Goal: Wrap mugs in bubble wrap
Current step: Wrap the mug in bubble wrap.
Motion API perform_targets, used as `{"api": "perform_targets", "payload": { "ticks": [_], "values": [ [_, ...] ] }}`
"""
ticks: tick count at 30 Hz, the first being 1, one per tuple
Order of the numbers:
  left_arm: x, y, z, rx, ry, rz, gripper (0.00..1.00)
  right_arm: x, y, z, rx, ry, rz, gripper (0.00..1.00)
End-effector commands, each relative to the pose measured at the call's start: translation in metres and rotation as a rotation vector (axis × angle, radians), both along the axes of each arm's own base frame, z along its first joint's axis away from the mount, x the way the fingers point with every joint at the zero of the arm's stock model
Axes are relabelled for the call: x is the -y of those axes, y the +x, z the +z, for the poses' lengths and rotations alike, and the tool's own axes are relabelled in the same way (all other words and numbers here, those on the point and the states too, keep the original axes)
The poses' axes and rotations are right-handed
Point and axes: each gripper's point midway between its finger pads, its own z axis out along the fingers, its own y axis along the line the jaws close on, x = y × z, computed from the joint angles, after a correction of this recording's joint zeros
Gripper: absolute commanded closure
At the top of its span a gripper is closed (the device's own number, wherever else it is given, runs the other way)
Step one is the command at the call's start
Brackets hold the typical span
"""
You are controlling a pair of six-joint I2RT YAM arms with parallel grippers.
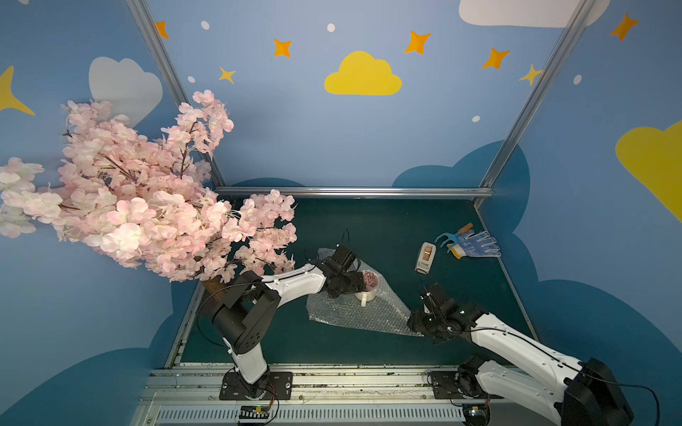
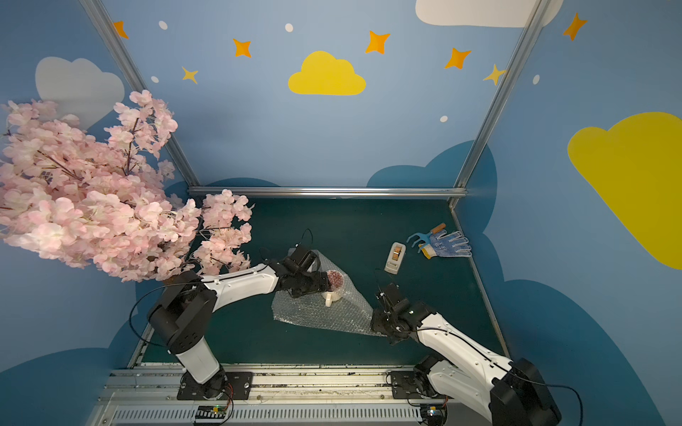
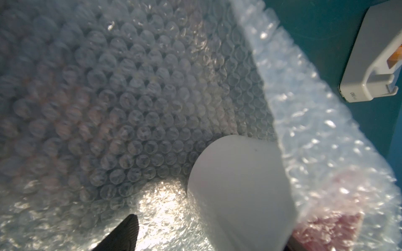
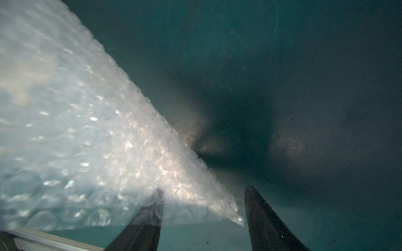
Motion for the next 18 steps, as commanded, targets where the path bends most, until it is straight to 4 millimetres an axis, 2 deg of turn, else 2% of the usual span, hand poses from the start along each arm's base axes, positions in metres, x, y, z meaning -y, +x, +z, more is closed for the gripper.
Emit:
{"api": "perform_targets", "payload": {
  "ticks": [1,7,11,16,18],
  "values": [
    [0.0,-0.003,-0.006,-0.027,0.021,-0.003,0.12,0.001,-0.004,-0.005,-0.013,0.0,-0.015,0.45],
    [0.001,-0.002,-0.007,-0.029,0.018,-0.002,0.12,0.008,-0.011,-0.01,-0.024,-0.01,-0.033,0.56],
    [0.001,-0.003,-0.008,-0.032,0.02,-0.002,0.12,0.009,-0.012,-0.011,-0.039,-0.02,-0.036,0.7],
    [0.002,-0.003,-0.011,-0.036,0.022,-0.001,0.12,0.001,-0.006,0.006,0.011,0.019,-0.007,0.94],
    [0.002,-0.002,-0.011,-0.038,0.021,0.0,0.12,-0.005,-0.003,0.017,0.037,0.047,0.016,0.99]
  ]
}}
